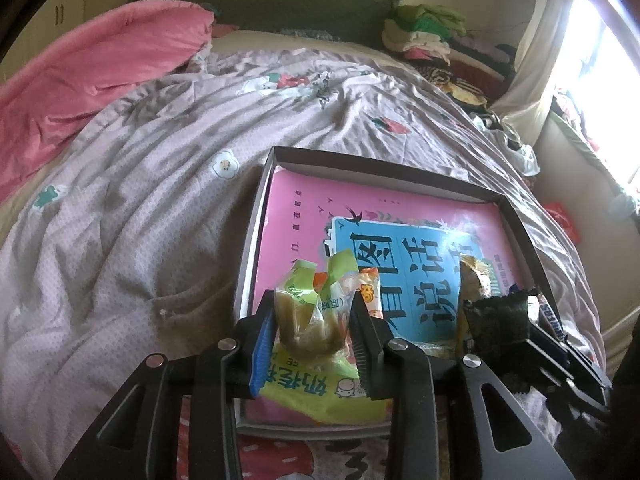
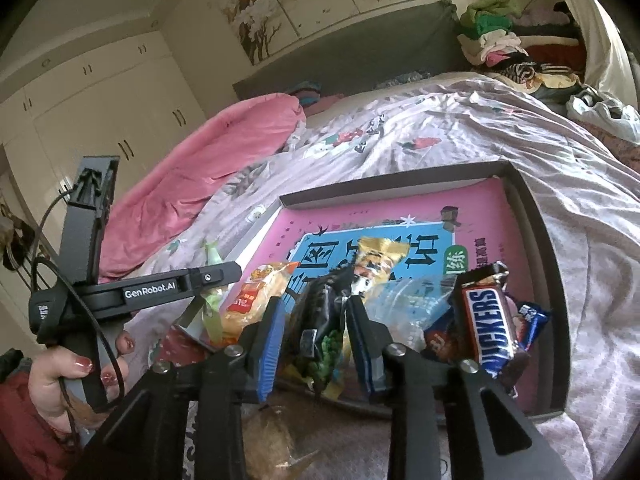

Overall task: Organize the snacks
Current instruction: 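Carry the green-and-yellow bag into the tray with left tool while right tool carries the black bag there, then open left tool releasing the bag in the tray while right tool releases the black bag, then reach both open tools back toward the clear pastry bag and dark snack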

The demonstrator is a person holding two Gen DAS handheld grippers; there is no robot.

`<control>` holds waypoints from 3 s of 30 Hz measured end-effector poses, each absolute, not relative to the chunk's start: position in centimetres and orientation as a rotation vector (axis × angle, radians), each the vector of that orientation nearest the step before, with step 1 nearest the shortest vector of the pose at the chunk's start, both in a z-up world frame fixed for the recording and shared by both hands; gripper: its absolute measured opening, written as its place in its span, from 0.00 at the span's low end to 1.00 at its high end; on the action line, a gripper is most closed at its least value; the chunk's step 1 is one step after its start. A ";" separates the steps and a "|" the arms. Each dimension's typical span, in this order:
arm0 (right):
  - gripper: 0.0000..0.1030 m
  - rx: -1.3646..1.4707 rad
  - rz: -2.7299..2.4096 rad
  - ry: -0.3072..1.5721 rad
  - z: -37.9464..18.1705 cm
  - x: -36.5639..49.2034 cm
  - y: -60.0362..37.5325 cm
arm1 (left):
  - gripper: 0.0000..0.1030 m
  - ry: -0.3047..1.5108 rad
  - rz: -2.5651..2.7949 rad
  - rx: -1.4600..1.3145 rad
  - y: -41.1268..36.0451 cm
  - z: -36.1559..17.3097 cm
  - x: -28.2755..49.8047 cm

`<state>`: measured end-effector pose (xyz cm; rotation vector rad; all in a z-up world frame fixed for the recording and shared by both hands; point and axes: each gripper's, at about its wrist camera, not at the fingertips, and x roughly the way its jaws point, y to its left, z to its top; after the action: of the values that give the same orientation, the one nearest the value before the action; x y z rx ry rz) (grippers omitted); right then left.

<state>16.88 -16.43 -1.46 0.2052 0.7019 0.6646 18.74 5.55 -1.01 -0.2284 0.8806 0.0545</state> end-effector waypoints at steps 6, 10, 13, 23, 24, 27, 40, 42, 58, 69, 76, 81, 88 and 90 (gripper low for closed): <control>0.38 0.206 0.665 0.686 -1.0 16.5 -16.8 | 0.36 0.880 0.053 -0.229 5.6 -1.1 18.7; 0.39 0.199 0.668 0.682 -0.9 16.4 -16.7 | 0.39 0.878 0.051 -0.229 5.6 -1.1 18.6; 0.41 0.200 0.667 0.675 -0.8 16.2 -16.8 | 0.40 0.874 0.049 -0.235 5.6 -1.0 18.4; 0.46 0.204 0.659 0.657 -0.4 15.8 -17.2 | 0.47 0.855 0.028 -0.265 5.7 -0.2 18.0; 0.46 0.202 0.659 0.652 -0.3 15.7 -17.2 | 0.48 0.853 0.029 -0.265 5.7 -0.1 17.9; 0.47 0.199 0.665 0.641 -0.1 15.5 -17.2 | 0.49 0.849 0.021 -0.273 5.8 0.2 17.7; 0.53 0.190 0.684 0.629 0.4 14.9 -17.4 | 0.65 0.850 -0.022 -0.289 4.9 1.4 15.1; 0.54 0.189 0.688 0.628 0.5 14.8 -17.5 | 0.68 0.853 -0.028 -0.279 4.6 1.4 14.6; 0.61 0.179 0.676 0.595 1.9 12.8 -18.4 | 0.74 0.882 -0.073 -0.206 2.8 0.9 10.7; 0.64 0.192 0.657 0.623 1.8 12.3 -19.0 | 0.75 0.872 -0.112 -0.193 1.8 1.4 9.4; 0.65 0.182 0.649 0.642 1.6 11.7 -19.0 | 0.75 0.896 -0.134 -0.196 1.7 0.8 8.6; 0.65 0.182 0.643 0.667 1.2 11.2 -19.2 | 0.75 0.912 -0.164 -0.184 1.4 0.5 8.3; 0.65 0.177 0.632 0.715 0.4 10.9 -19.0 | 0.75 0.962 -0.211 -0.158 0.6 -0.7 7.3; 0.65 0.177 0.636 0.725 0.3 10.7 -18.9 | 0.75 0.974 -0.225 -0.153 0.4 -1.1 7.0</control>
<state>10.72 -18.95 0.27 0.1771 0.7245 0.6362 6.99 0.36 -1.13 -0.1534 0.9741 -0.2249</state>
